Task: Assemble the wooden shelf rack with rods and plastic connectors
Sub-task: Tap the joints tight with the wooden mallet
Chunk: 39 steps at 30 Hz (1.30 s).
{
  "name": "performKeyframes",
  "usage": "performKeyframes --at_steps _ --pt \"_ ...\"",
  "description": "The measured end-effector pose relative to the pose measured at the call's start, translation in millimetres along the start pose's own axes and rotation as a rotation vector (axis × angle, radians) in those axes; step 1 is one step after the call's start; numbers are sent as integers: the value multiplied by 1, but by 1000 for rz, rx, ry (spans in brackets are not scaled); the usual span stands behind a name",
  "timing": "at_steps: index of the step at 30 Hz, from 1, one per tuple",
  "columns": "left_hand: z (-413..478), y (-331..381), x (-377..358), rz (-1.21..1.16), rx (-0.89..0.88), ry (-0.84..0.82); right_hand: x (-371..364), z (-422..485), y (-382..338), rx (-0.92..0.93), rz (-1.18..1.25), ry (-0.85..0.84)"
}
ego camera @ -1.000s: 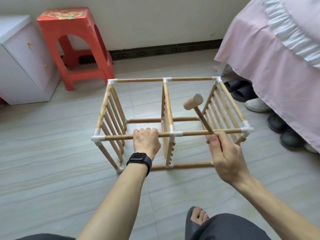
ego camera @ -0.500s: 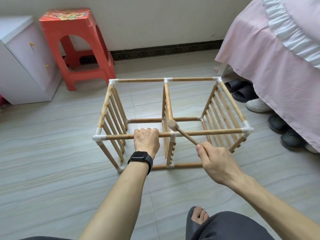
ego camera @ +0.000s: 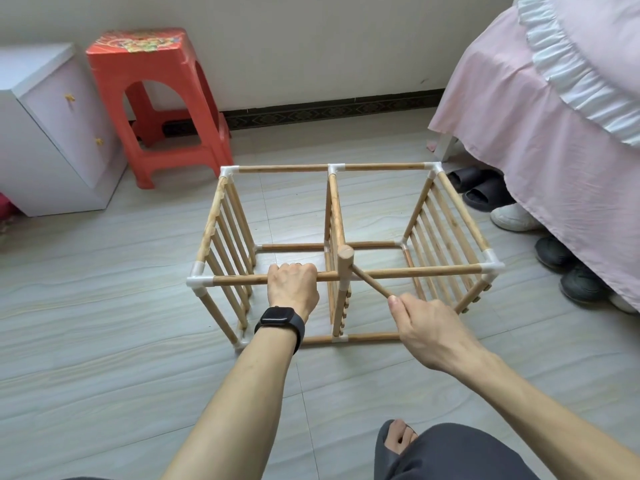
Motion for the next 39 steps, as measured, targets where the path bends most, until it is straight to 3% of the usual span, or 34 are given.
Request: performKeyframes --at_steps 3,7,9,12,15,21,25,29,31,33,34,37,39 --pt "-2 -11 3 -133 -31 -222 23 8 -6 5 157 101" --pt "-23 -26 -1 -449 50 -987 44 26 -6 -28 290 157" --pt "-23 -29 5 -539 76 -1092 47 38 -4 -57 317 162" --pt "16 -27 22 -713 71 -721 45 59 -6 -92 336 126" --pt "44 -17 26 -837 231 -323 44 80 -19 -61 312 137" --pt "59 6 -13 -775 434 -7 34 126 -46 11 225 136" --pt "64 8 -14 -670 418 68 30 159 -60 38 106 174" --pt "63 8 -14 -680 420 97 37 170 -78 185 292 462" --pt "63 8 -13 -683 412 100 23 181 -80 162 217 404" --pt "62 9 -12 -679 401 92 0 194 -75 34 28 151" --pt "62 9 -12 -678 398 88 -3 198 -73 13 11 119" --pt "62 9 -12 -696 402 81 9 195 -76 93 279 327" --pt "62 9 -13 -706 402 67 4 198 -76 76 216 284"
Point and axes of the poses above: each hand's wrist, its own z-axis towards the middle knuckle, its own x-axis out of the back of the hand, y = z × x, the point moved 6 cm from there along z, towards the middle knuckle, and after that the axes turned 8 degrees about -x, right-handed, at the moved point
